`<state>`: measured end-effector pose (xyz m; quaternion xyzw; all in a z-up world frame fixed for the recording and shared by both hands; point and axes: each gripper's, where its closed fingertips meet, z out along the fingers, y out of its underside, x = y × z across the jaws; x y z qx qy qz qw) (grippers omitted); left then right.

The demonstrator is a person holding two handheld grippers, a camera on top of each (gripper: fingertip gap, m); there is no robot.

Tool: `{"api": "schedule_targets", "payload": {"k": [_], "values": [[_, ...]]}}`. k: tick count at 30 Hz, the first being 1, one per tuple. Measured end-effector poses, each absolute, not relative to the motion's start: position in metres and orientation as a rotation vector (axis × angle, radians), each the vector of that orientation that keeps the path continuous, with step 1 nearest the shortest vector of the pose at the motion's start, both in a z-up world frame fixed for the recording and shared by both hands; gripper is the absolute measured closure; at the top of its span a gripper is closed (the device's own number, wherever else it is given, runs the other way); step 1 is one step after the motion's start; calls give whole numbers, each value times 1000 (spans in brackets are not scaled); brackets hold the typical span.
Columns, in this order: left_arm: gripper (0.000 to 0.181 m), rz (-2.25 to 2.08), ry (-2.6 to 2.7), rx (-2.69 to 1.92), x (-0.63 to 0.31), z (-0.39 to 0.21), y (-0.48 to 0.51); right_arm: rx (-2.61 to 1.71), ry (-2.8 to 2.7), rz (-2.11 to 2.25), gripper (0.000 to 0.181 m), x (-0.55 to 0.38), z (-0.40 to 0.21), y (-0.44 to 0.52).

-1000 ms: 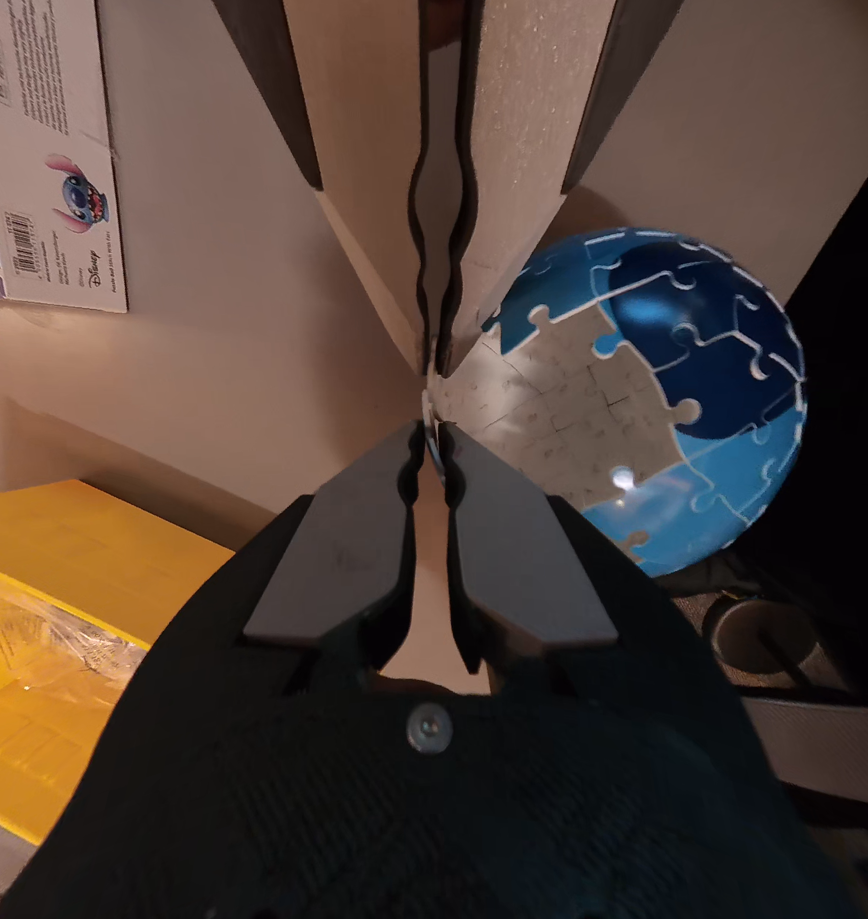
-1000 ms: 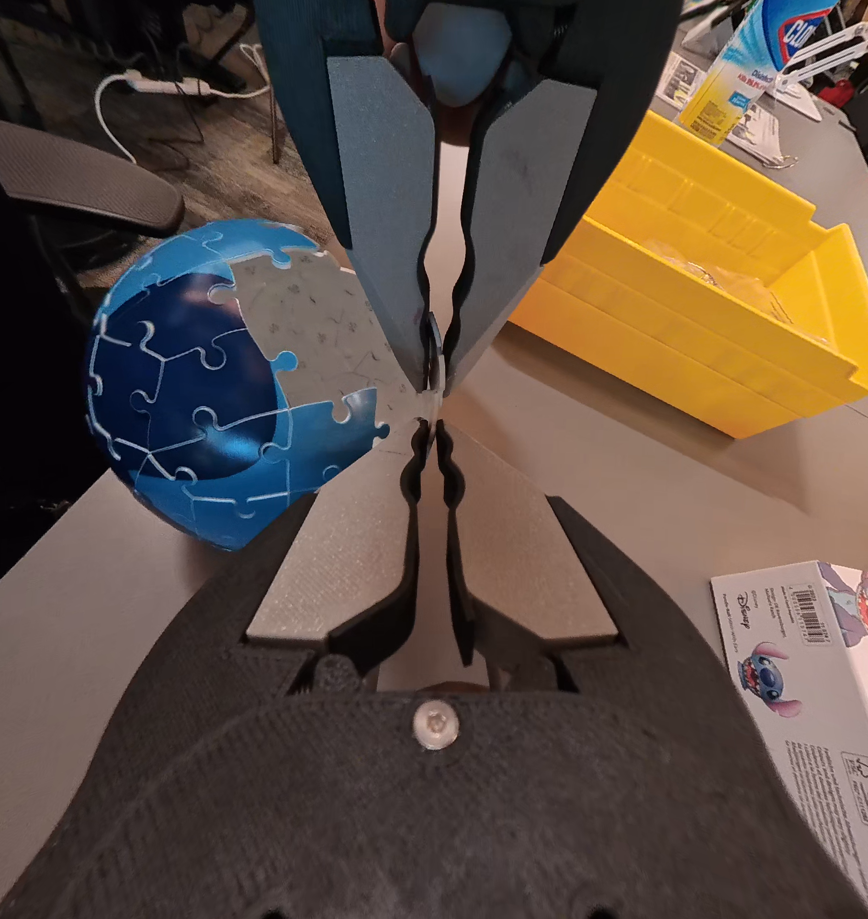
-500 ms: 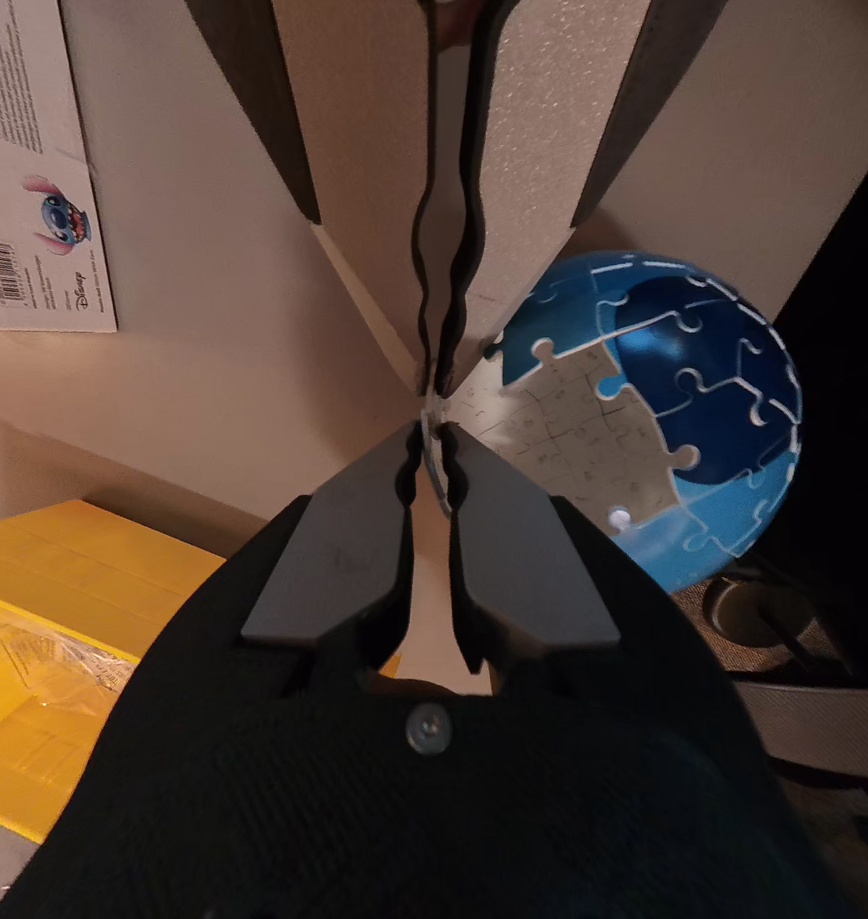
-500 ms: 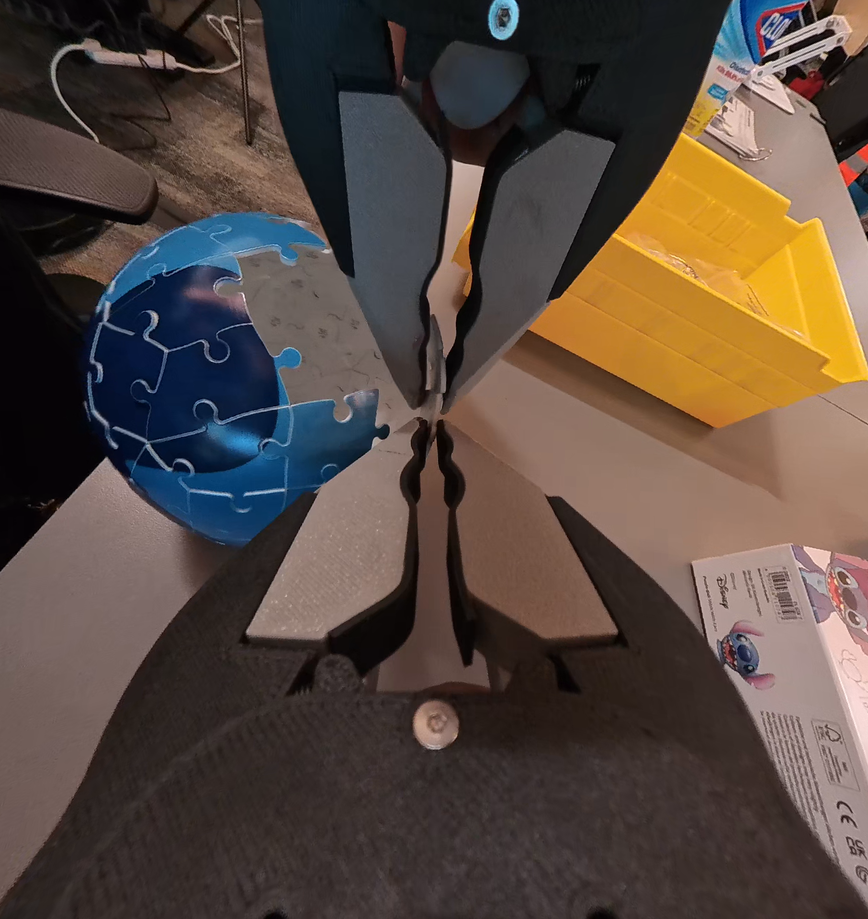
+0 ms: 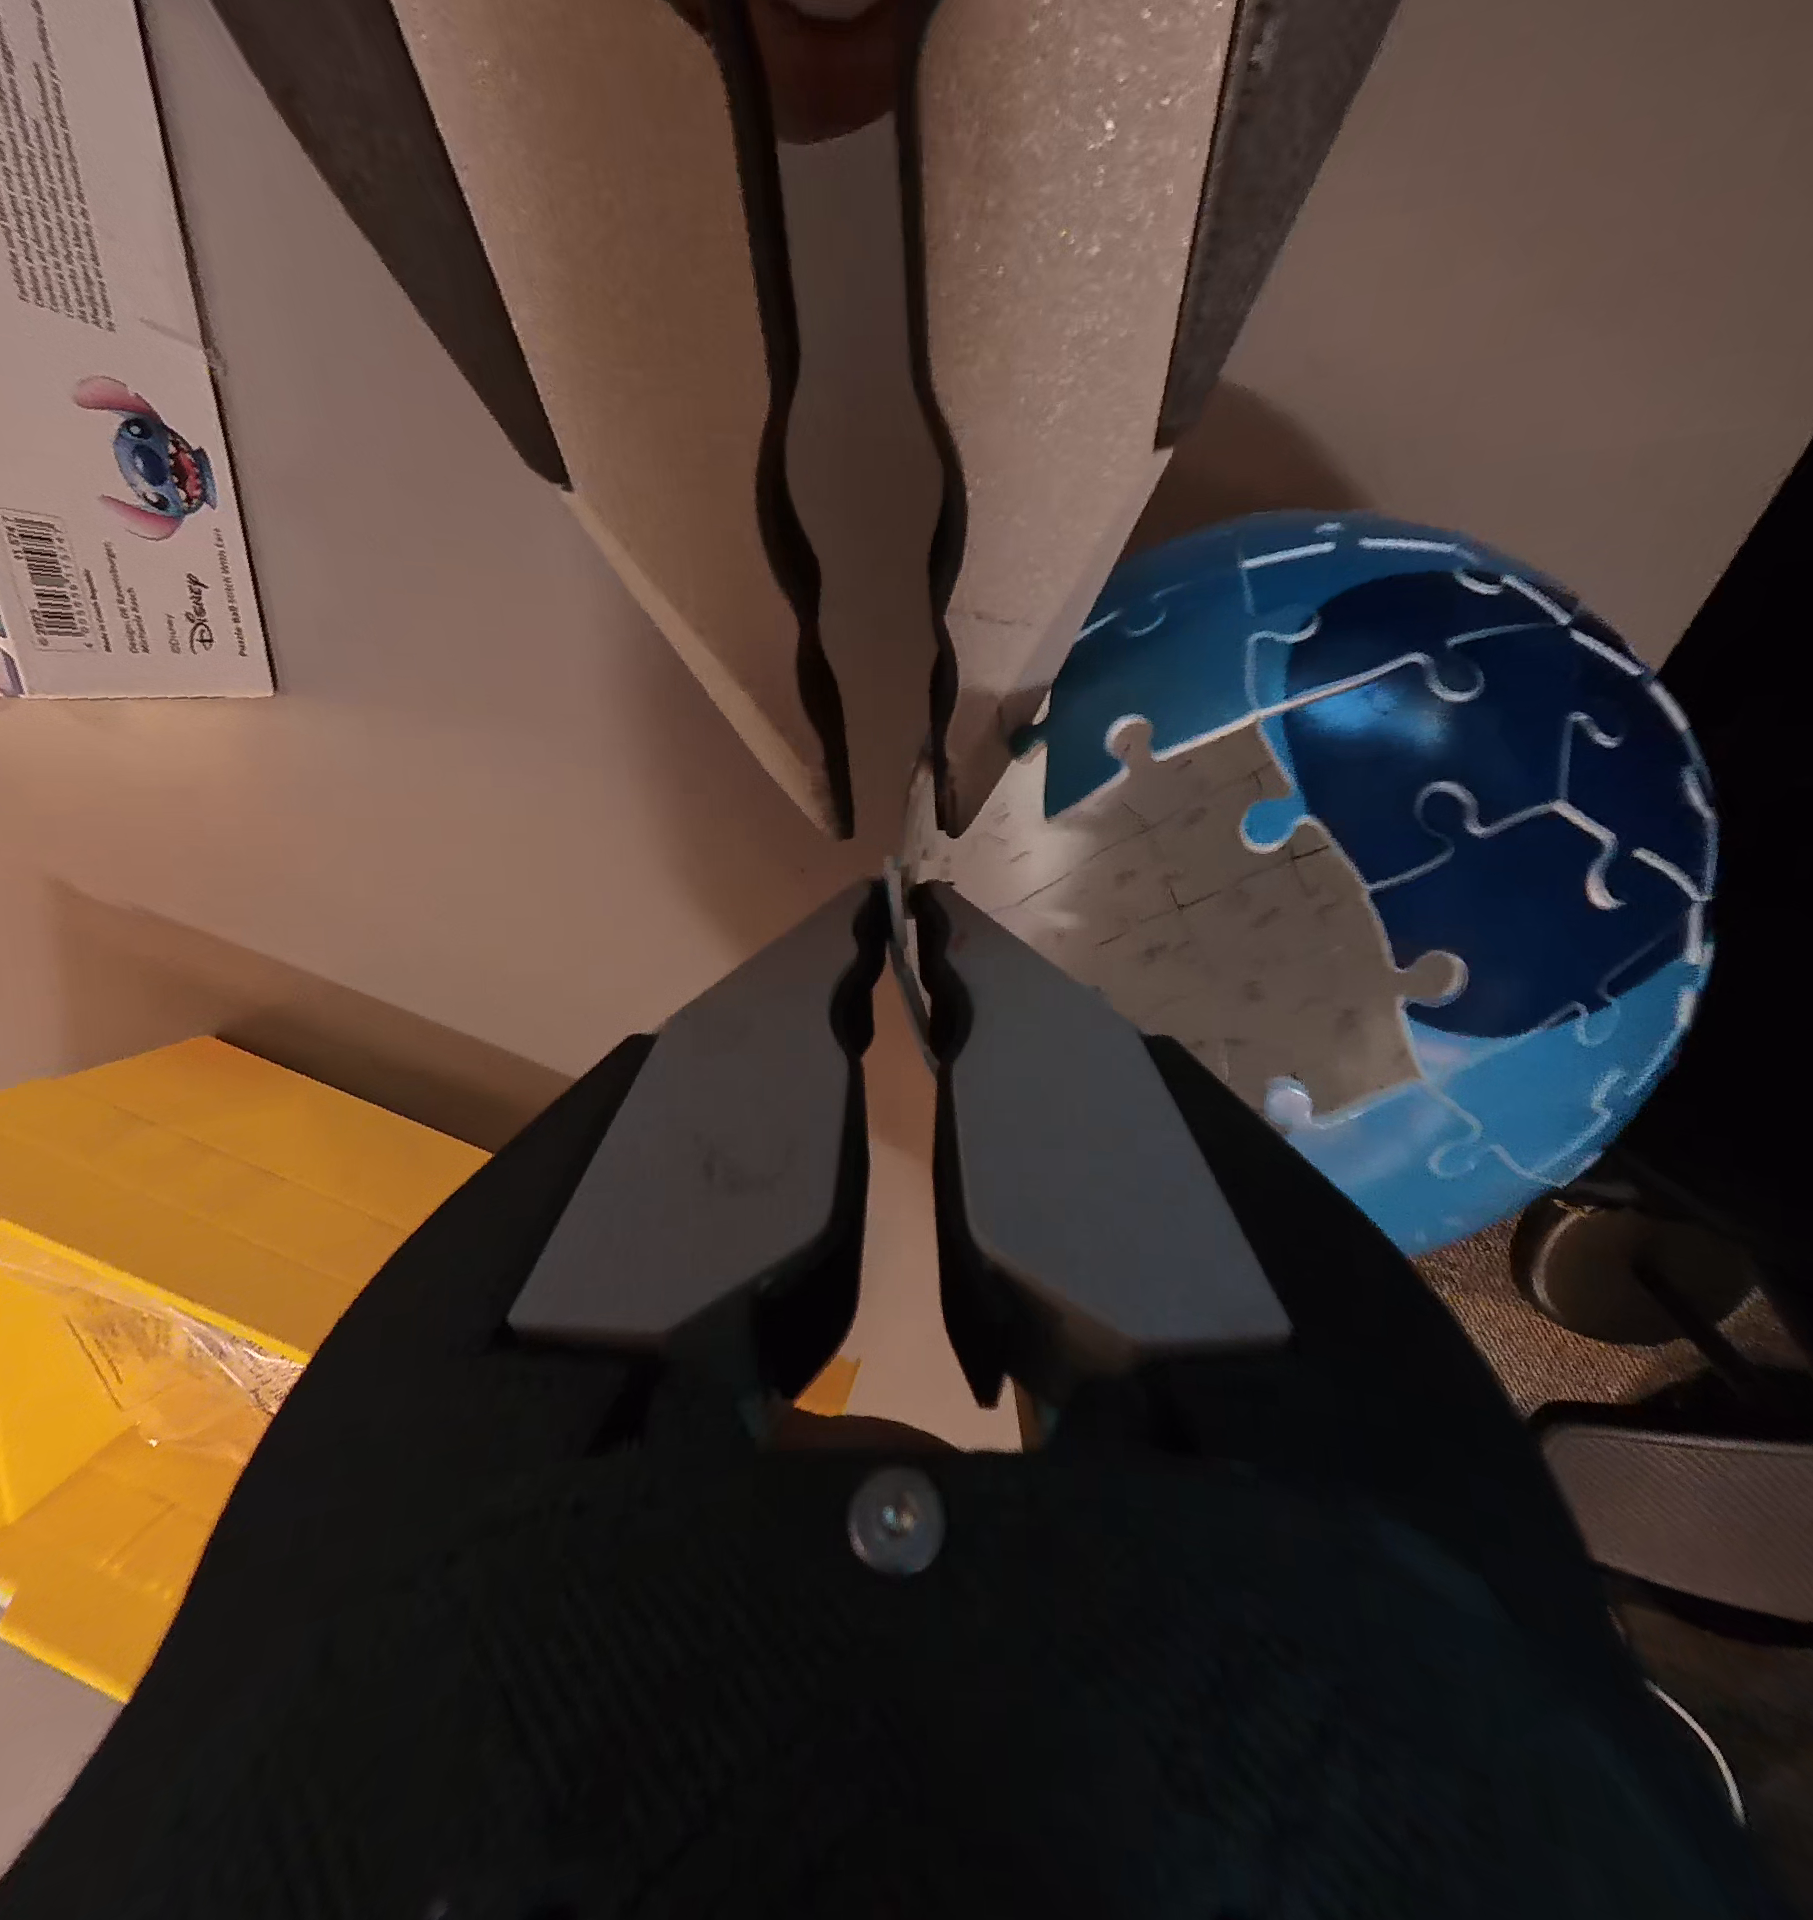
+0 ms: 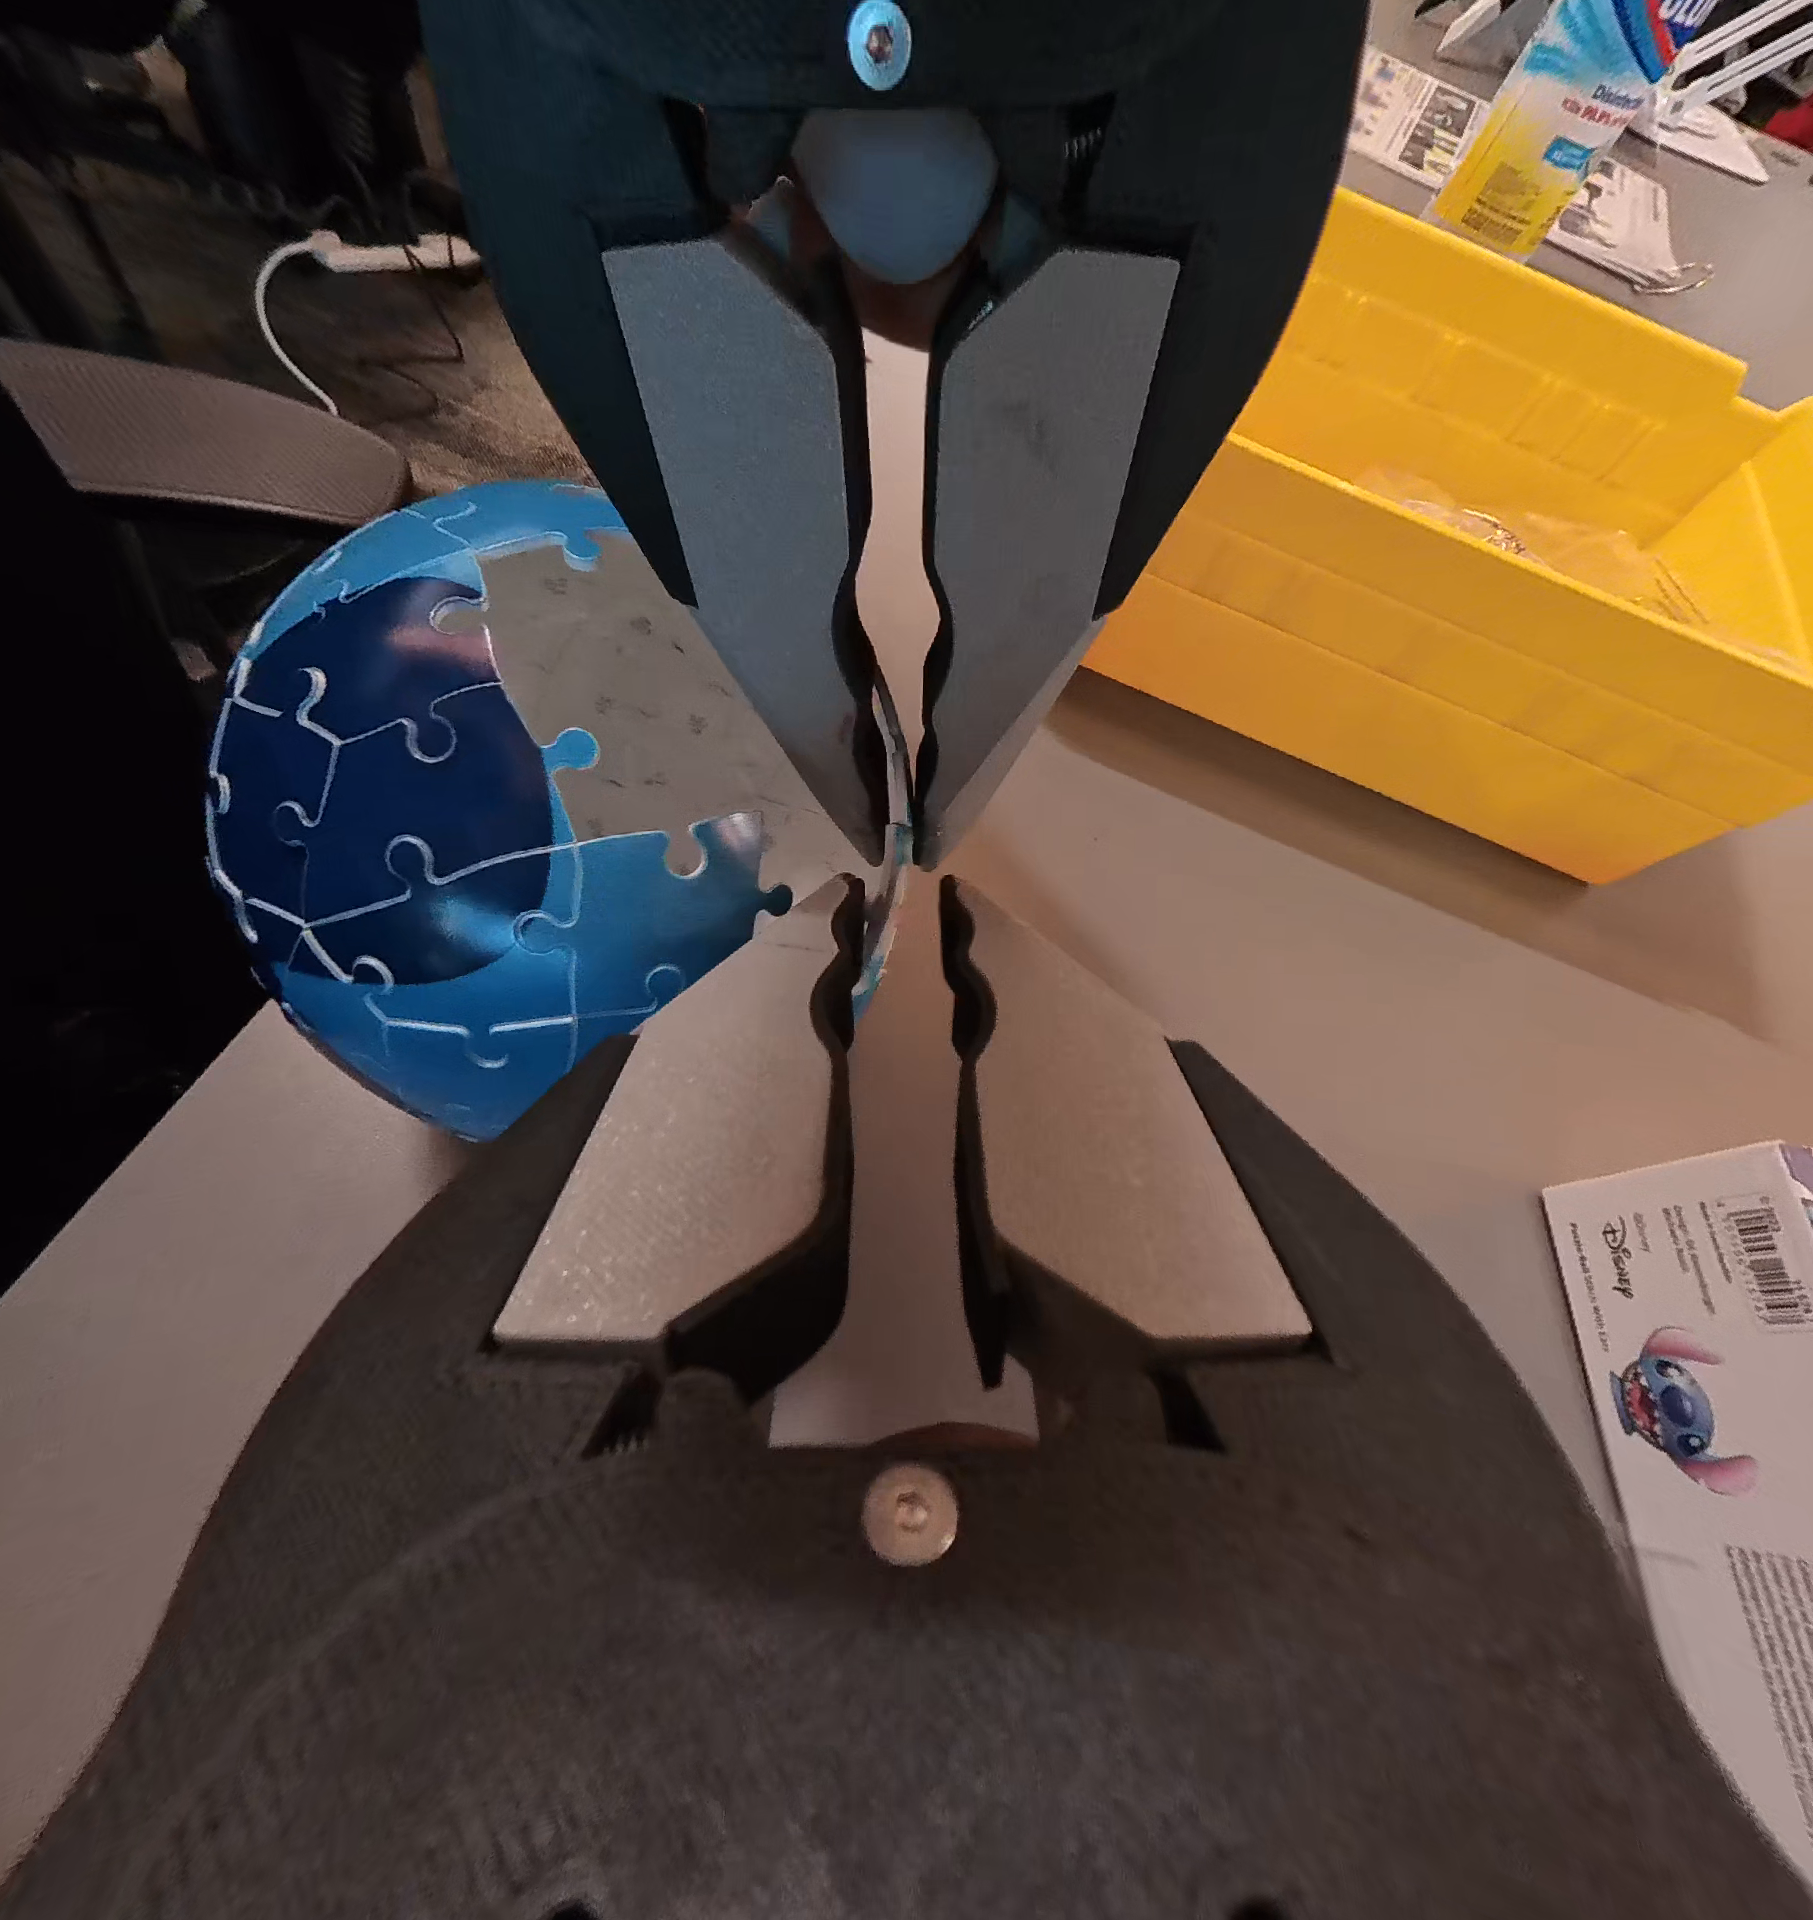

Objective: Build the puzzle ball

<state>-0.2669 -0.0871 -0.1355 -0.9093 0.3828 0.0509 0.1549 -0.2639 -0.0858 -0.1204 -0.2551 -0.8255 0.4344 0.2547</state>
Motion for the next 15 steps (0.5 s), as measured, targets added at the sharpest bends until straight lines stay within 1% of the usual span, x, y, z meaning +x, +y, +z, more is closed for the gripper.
{"api": "schedule_targets", "payload": {"k": [6,8,10,11,15], "values": [[179,103,1070,-2597,-264,-134,-87,-582,-2254,1111,178,-260,-117,-90],[179,107,1071,-2599,-265,-134,-87,-601,-2256,1127,177,-261,-117,-90],[179,109,1069,-2602,-266,-135,-87,-611,-2247,1142,168,-264,-116,-88],[179,111,1067,-2603,-266,-135,-87,-609,-2252,1155,168,-265,-116,-88],[179,99,1056,-2602,-266,-135,-87,-550,-2255,1140,177,-263,-117,-91]]}}
